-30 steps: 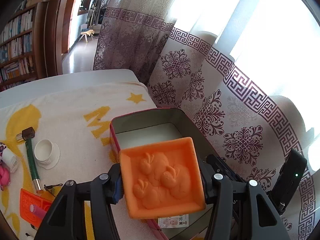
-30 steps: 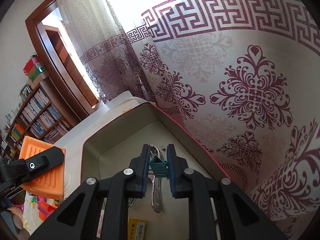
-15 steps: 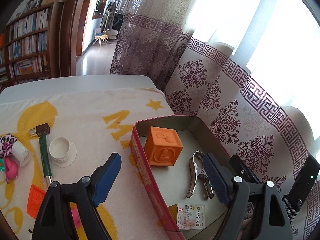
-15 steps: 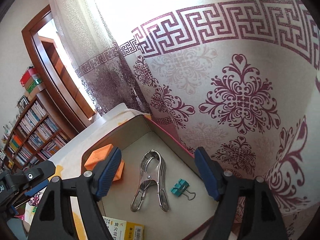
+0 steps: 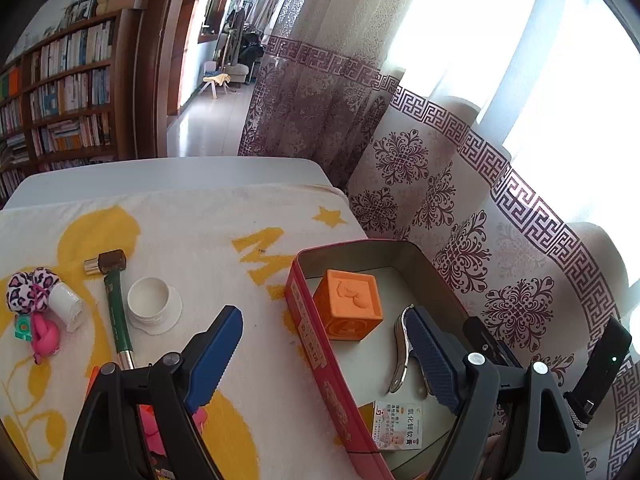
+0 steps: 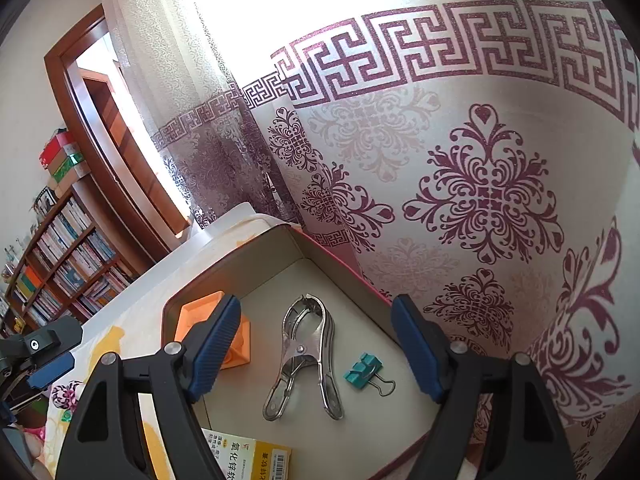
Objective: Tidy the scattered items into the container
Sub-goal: 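Withdraw both grippers from the tin back over the table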
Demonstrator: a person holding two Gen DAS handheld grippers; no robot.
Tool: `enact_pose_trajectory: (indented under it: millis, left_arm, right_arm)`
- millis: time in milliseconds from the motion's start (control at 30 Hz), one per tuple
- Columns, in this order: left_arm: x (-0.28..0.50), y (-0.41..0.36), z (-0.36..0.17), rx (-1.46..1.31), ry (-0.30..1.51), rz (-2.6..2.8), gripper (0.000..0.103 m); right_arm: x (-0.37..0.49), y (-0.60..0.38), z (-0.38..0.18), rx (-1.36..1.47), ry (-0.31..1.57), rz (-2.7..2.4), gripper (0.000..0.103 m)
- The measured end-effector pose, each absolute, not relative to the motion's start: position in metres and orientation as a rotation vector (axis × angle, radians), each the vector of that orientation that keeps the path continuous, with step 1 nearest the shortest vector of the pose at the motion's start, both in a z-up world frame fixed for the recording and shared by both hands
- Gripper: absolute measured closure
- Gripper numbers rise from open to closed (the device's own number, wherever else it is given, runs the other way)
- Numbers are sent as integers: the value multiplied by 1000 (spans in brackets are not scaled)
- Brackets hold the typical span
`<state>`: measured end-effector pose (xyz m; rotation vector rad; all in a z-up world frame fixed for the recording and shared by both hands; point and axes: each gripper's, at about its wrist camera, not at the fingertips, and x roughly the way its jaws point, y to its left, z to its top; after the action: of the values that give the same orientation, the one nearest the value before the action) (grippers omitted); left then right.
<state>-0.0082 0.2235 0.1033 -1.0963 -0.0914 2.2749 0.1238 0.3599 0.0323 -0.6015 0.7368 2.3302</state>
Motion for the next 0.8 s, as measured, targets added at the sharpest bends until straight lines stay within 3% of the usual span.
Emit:
enact_pose_trajectory:
  millis: [800]
  left_arm:
    - [-28,181,105,-1165,-116,2299,17]
  right_arm:
    - [127,359,29,-595,742,2318,21]
